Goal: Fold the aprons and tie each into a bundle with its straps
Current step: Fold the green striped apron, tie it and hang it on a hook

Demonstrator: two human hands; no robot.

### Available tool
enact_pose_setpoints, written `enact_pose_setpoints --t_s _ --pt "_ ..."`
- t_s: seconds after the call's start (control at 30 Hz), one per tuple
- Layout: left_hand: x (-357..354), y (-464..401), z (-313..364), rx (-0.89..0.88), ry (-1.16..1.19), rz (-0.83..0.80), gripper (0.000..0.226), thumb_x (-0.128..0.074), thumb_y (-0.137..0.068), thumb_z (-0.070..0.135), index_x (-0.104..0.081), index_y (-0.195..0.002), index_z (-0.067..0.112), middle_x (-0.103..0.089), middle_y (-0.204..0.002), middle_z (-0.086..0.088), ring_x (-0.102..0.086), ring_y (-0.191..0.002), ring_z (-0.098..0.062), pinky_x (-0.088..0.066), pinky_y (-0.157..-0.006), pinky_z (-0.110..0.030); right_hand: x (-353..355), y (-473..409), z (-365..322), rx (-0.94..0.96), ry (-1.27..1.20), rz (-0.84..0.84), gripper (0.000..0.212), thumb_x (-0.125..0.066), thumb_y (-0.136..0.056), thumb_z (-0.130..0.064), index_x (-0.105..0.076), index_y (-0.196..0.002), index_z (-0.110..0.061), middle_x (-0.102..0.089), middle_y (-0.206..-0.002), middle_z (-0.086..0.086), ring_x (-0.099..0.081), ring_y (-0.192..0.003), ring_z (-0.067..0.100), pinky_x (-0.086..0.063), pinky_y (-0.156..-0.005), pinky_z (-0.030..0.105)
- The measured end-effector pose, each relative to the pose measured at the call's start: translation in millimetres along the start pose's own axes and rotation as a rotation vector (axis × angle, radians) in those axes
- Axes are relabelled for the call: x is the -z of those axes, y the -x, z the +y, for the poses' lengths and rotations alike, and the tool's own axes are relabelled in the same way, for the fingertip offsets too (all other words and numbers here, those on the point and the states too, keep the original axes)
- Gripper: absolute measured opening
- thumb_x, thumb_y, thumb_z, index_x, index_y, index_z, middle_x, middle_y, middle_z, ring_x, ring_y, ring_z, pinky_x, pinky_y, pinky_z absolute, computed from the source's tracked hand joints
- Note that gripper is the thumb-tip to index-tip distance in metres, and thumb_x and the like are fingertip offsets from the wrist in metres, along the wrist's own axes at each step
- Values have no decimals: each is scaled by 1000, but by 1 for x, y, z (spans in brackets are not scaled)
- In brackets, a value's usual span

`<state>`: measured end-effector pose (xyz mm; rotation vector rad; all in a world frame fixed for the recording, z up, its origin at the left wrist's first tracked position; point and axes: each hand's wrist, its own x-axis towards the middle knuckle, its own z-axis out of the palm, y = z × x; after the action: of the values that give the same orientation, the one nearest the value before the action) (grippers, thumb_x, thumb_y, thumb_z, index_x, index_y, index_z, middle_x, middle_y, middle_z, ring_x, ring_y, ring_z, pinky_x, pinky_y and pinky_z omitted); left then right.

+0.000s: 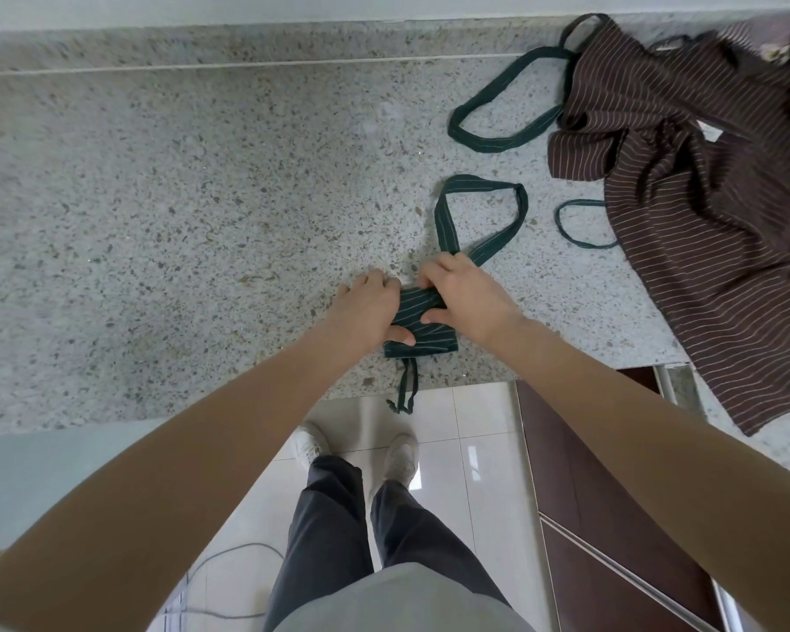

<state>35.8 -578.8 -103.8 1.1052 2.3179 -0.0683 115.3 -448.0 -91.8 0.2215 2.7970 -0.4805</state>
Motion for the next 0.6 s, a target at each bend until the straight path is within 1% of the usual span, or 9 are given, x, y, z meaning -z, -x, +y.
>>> enact_pose_setpoints --t_s 0.1,0.17,0.27,0.33,0.4,0.47,0.5,0.53,0.6 --pt "0 -1 2 8 55 -13 84 -70 -75 51 -35 -135 4 -38 -131 -16 -38 -123 -30 -37 -101 -43 7 -10 5 -113 -106 -150 81 -76 -75 -32 -33 -143 -17 -38 -138 9 -33 -130 25 -36 -103 37" --pt "0 -1 2 0 59 -6 82 -72 -74 49 -37 -131 3 -39 -128 -16 -39 -120 -30 -40 -99 -41 11 -16 8 -94 10 -263 76 -74 -74 -45 -42 -138 -20 -45 -133 5 -34 -126 23 -33 -99 36" --pt "0 1 4 -49 125 6 72 -76 -74 40 -36 -123 6 -45 -121 -16 -46 -111 -29 -45 -88 -38 19 -13 8 -66 212 -304 60 -68 -70 -61 -55 -116 -26 -54 -105 -4 -38 -115 18 -25 -93 37" --pt "2 5 7 -109 261 29 64 -75 -77 25 -33 -121 9 -54 -112 -15 -55 -96 -25 -48 -75 -34 24 -9 5 -28 314 -275 54 -66 -69 -62 -52 -106 -25 -54 -102 -6 -39 -115 17 -19 -101 44" --pt "4 7 6 -164 371 111 60 -74 -78 16 -31 -120 10 -59 -106 -12 -59 -86 -21 -48 -66 -27 26 -5 5 -1 337 -212 51 -65 -73 -56 -47 -108 -25 -58 -101 -4 -46 -114 15 -4 -110 51" --pt "9 9 2 -184 507 211 54 -75 -76 13 -34 -110 13 -62 -101 -7 -60 -80 -16 -43 -59 -16 33 0 8 -9 180 -143 46 -67 -75 -46 -40 -105 -23 -61 -89 -5 -55 -100 17 -6 -113 43" --pt "13 10 0 -170 595 243 52 -77 -75 13 -35 -107 15 -62 -98 -4 -60 -79 -14 -41 -57 -12 37 2 9 -34 -6 -117 45 -71 -75 -38 -39 -102 -22 -60 -84 -6 -57 -93 18 -20 -108 34" --pt "17 11 -2 -145 687 272 53 -78 -74 12 -37 -107 15 -61 -96 0 -60 -79 -12 -41 -56 -10 42 4 10 -78 -240 -90 46 -75 -73 -28 -40 -101 -21 -58 -82 -7 -57 -87 16 -35 -93 24" --pt "26 12 -1 -69 863 356 56 -79 -73 13 -40 -112 14 -58 -95 6 -59 -81 -6 -44 -62 -8 52 5 11 -170 -628 1 45 -79 -71 -12 -47 -103 -19 -58 -83 -12 -57 -77 3 -41 -67 11"
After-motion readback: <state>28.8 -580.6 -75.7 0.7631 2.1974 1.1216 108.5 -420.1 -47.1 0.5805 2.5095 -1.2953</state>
